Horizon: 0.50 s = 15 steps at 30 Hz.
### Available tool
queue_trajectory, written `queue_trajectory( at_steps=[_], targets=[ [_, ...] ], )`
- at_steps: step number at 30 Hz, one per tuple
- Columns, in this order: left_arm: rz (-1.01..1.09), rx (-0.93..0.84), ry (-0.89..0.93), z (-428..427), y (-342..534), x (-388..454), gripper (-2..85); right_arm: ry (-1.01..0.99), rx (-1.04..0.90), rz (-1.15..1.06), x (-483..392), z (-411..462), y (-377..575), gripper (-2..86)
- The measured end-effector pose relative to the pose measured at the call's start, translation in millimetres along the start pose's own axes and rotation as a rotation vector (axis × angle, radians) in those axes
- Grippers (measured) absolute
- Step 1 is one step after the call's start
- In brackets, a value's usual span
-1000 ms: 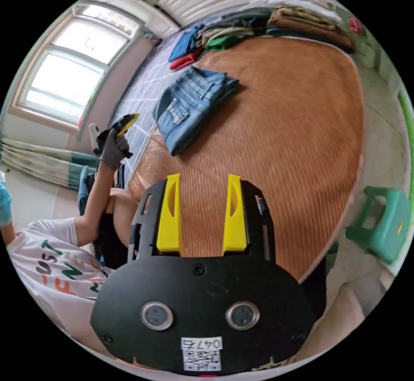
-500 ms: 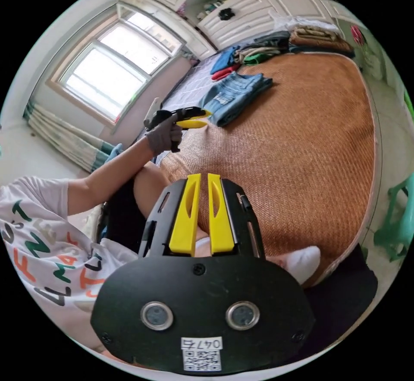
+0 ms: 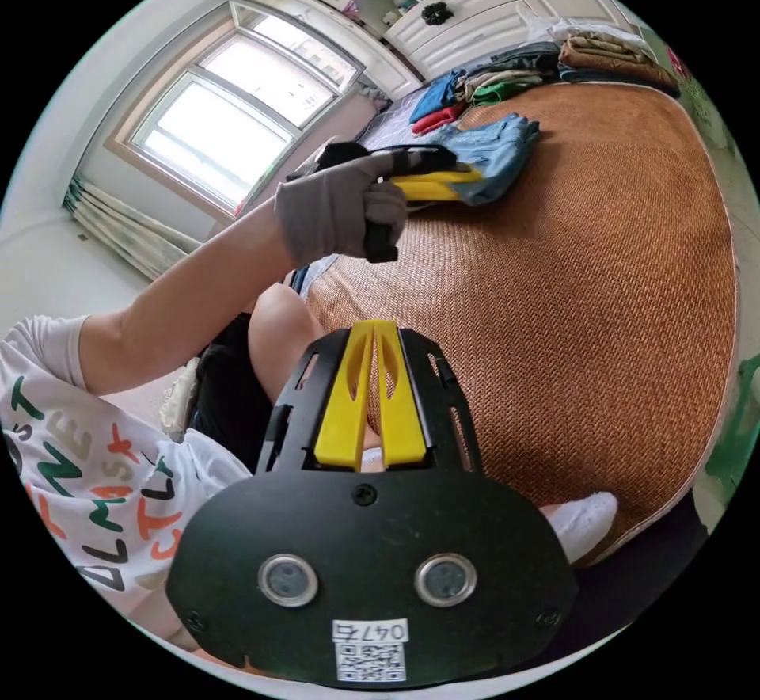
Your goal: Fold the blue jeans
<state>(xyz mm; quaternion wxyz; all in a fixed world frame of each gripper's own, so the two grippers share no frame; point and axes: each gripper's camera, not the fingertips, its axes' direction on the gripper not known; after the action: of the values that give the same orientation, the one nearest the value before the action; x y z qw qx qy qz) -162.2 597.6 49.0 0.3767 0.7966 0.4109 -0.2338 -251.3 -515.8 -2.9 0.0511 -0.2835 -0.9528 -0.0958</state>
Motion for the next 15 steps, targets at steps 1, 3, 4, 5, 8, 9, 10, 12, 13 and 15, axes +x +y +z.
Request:
queue_trajectory(
  at_steps=[1, 3, 4, 5, 8, 9, 10, 12, 13, 15],
  targets=[
    [0.07, -0.099, 0.012, 19, -3, 32, 5.4, -0.008, 0.024, 0.006, 1, -4, 5, -1.2],
    [0.236, -0.319, 0.109, 51, -5, 85, 6.2, -0.021, 0.057, 0.021, 2, -10, 14, -1.2],
    [0.352, -0.415, 0.227, 59, 1, 119, 6.5, -0.031, 0.075, 0.028, 3, -13, 19, -1.2],
    [0.436, -0.427, 0.289, 51, 10, 147, 7.5, -0.039, 0.089, 0.034, 3, -15, 24, -1.2],
    [0.596, -0.351, 0.247, -1, 34, 184, 10.0, -0.045, 0.104, 0.039, 0, -18, 32, -1.2],
    [0.616, -0.319, 0.212, -15, 38, 185, 10.5, -0.046, 0.103, 0.038, -1, -18, 33, -1.2],
    [0.639, -0.235, 0.101, -46, 46, 179, 11.1, -0.046, 0.101, 0.035, -3, -18, 36, -1.2],
    [0.608, -0.065, -0.125, -93, 54, 154, 11.5, -0.048, 0.096, 0.031, -6, -17, 38, -1.2],
    [0.533, 0.029, -0.231, -122, 57, 128, 11.6, -0.051, 0.088, 0.03, -8, -16, 40, -1.2],
    [0.364, 0.098, -0.23, -158, 58, 80, 11.5, -0.058, 0.069, 0.032, -11, -13, 40, -1.2]
  ],
)
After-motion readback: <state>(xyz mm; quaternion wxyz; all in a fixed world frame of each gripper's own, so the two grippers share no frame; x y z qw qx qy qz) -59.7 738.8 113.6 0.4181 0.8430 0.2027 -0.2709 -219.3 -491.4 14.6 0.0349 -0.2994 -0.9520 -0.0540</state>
